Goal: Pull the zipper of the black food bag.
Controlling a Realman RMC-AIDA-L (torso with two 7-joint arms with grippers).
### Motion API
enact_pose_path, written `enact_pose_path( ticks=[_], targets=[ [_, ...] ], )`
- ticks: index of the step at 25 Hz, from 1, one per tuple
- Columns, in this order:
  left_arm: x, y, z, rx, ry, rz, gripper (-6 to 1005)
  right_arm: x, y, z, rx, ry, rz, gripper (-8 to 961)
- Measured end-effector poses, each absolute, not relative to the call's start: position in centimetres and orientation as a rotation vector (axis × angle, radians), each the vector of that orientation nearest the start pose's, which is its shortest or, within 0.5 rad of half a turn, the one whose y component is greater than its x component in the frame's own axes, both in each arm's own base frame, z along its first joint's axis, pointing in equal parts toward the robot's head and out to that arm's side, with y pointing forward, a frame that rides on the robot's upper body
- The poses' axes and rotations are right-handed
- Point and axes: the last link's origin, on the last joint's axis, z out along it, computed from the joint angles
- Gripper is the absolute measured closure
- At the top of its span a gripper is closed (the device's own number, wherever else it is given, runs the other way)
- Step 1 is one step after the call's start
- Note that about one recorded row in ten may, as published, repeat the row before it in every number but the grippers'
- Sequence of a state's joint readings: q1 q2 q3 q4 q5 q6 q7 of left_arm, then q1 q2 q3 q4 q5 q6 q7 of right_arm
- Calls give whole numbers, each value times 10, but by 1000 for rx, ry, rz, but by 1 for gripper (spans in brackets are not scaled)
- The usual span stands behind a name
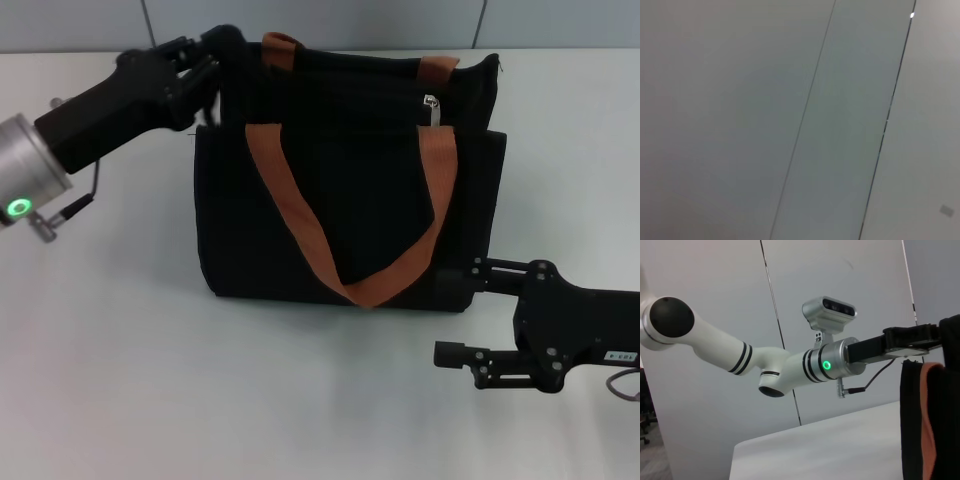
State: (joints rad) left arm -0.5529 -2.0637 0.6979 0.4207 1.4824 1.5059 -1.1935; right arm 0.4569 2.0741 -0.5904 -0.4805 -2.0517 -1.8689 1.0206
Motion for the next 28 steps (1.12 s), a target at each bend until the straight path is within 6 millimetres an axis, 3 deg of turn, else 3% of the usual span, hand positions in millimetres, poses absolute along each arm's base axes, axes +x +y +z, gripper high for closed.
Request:
enact_pose_path(
  ticks=[6, 11, 15, 20, 21, 23, 26, 27, 28],
  targets=[
    [-261, 346, 40, -2302, -591, -1157, 662, 270, 260, -14, -2858, 346, 1020, 200],
    [-277, 325, 68, -2368, -546, -1130, 524, 269, 261, -14, -2854, 342, 1015, 200],
    [-275, 300, 76, -2477, -416, -1188, 428, 267, 264, -15, -2856, 333, 1013, 200],
    [-266, 265, 49, -2689, -134, -1204, 308, 265, 263, -16, -2860, 291, 1026, 201],
    [-265, 259, 32, -2755, -123, -1170, 267, 265, 262, -17, -2860, 285, 1030, 201],
    [-265, 256, 24, -2784, -126, -1154, 186, 266, 261, -19, -2864, 276, 1031, 201],
    [-265, 256, 24, -2784, -126, -1154, 187, 266, 259, -23, -2872, 262, 1026, 201],
    [-266, 248, -1, -2869, -134, -1088, 187, 266, 258, -26, -2882, 248, 1016, 201],
    [-266, 248, -1, -2869, -134, -1088, 187, 266, 258, -26, -2882, 248, 1016, 201]
  ],
)
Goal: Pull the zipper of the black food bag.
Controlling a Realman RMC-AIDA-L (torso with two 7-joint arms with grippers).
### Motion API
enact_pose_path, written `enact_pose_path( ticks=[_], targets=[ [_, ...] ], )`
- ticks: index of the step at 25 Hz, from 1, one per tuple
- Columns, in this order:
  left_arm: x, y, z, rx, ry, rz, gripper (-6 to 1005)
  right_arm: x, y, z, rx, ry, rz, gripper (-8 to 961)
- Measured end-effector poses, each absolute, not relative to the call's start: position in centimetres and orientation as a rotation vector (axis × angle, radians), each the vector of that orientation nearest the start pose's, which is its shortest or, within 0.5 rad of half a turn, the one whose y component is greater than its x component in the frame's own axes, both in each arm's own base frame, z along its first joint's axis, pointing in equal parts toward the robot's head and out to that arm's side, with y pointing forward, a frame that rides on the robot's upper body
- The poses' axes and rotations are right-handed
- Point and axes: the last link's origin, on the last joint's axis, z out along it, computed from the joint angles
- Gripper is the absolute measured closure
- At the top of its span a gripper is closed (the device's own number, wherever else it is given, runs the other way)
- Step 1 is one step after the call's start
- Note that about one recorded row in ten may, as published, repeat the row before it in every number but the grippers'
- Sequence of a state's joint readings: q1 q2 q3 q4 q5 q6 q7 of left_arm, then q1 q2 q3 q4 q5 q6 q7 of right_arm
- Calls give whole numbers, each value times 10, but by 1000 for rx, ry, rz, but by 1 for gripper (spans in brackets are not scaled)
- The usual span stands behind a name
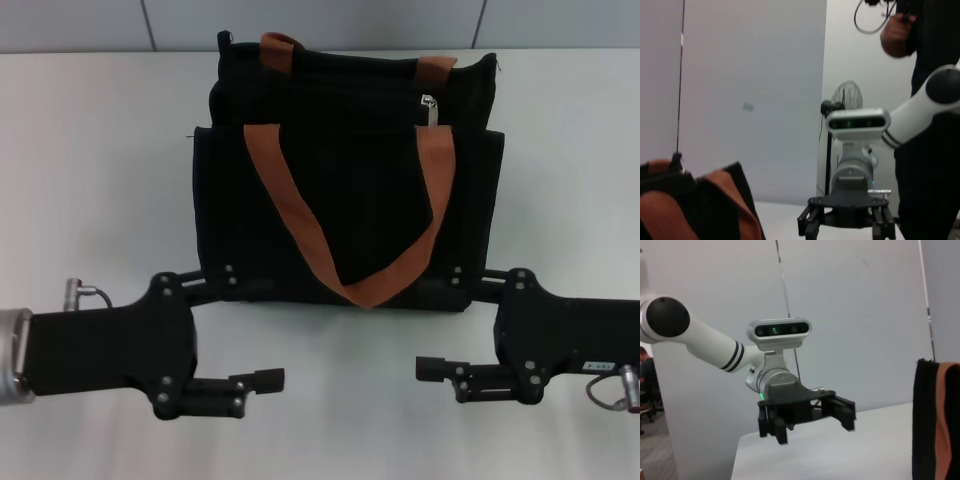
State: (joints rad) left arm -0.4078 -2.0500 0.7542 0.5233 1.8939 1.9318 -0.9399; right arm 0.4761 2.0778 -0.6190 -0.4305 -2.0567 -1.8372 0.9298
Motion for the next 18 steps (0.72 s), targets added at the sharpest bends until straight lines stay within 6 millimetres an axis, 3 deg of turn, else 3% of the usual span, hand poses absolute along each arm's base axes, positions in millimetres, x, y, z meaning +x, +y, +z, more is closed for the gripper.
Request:
enact_pose_path(
  ticks=[3, 18],
  targets=[
    [-268, 246, -11, -2869, -156, -1059, 187, 265, 260, -30, -2887, 241, 1001, 201],
    [-272, 243, -13, -2867, -141, -1034, 186, 261, 269, -40, -2891, 242, 959, 201]
  ],
)
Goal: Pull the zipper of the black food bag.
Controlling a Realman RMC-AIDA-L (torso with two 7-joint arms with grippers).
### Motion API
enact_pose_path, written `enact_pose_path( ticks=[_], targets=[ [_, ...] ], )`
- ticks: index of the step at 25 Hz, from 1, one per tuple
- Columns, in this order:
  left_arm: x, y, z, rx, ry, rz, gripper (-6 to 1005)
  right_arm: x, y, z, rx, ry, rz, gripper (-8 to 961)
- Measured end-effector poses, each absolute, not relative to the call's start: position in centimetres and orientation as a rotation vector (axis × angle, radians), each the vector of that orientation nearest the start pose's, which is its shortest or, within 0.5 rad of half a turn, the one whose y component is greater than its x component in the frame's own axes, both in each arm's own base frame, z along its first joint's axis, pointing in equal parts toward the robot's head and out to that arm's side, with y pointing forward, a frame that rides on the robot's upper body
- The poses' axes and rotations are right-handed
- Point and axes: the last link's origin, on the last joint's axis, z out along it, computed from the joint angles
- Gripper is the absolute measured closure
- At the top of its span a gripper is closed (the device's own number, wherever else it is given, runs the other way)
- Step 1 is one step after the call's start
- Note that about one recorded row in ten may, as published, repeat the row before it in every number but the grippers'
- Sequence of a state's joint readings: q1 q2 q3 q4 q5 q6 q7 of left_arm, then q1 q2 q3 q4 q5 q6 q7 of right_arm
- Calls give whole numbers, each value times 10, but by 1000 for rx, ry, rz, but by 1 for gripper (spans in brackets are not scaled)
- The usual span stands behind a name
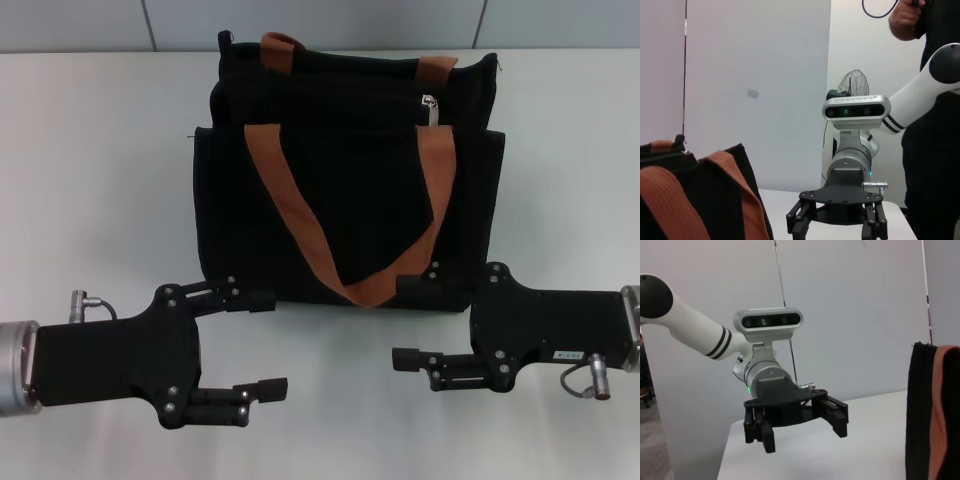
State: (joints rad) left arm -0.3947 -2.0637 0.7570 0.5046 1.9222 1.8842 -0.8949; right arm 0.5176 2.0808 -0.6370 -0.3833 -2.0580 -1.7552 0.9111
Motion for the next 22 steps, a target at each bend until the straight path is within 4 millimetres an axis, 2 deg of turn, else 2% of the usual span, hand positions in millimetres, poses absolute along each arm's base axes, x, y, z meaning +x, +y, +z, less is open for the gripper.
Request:
enact_pose_path(
  ticks=[22],
  targets=[
    [-274, 244, -16, -2881, -163, -1008, 186, 260, 268, -40, -2855, 195, 992, 197]
  ],
)
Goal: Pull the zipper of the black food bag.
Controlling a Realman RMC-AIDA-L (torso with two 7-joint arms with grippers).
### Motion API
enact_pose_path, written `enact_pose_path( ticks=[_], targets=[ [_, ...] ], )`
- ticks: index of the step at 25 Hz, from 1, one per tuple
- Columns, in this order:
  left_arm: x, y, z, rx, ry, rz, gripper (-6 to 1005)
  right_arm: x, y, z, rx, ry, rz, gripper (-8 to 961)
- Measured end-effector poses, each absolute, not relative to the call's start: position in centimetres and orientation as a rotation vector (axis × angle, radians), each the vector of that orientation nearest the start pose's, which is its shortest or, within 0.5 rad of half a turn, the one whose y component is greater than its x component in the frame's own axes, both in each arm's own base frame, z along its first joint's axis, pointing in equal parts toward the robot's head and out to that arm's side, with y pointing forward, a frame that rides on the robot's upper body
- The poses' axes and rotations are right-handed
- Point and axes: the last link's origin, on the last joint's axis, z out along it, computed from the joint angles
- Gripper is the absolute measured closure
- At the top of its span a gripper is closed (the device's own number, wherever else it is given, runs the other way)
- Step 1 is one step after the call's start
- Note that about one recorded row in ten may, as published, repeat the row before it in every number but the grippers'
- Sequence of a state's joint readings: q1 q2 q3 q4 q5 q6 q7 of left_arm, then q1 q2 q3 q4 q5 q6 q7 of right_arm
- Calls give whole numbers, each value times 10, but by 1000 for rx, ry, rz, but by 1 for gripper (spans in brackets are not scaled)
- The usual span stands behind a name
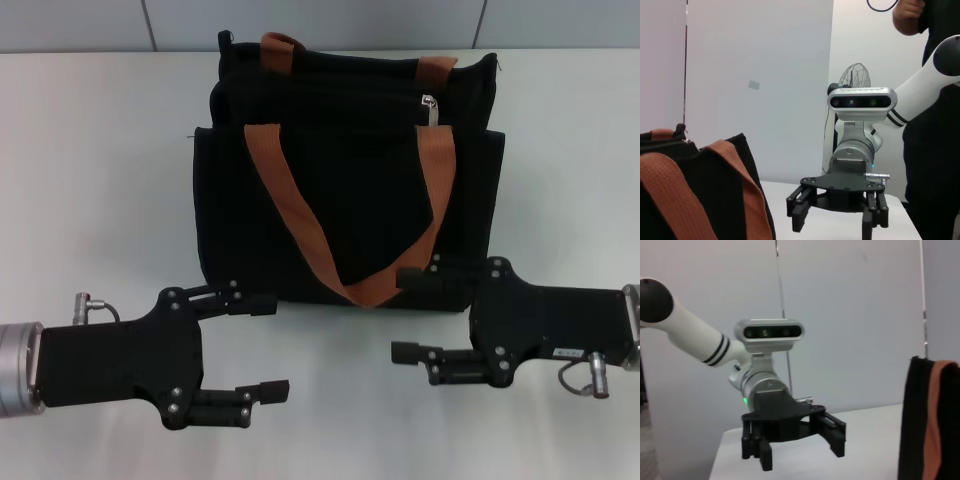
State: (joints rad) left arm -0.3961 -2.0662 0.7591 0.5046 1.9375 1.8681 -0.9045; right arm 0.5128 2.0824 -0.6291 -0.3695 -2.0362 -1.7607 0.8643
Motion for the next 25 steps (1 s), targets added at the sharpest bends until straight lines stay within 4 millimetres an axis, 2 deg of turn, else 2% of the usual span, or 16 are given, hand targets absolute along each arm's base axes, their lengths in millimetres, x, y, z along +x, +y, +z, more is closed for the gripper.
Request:
enact_pose_path(
  ticks=[25],
  targets=[
    [-271, 248, -16, -2883, -146, -1001, 186, 259, 268, -45, -2842, 215, 1002, 196]
  ],
)
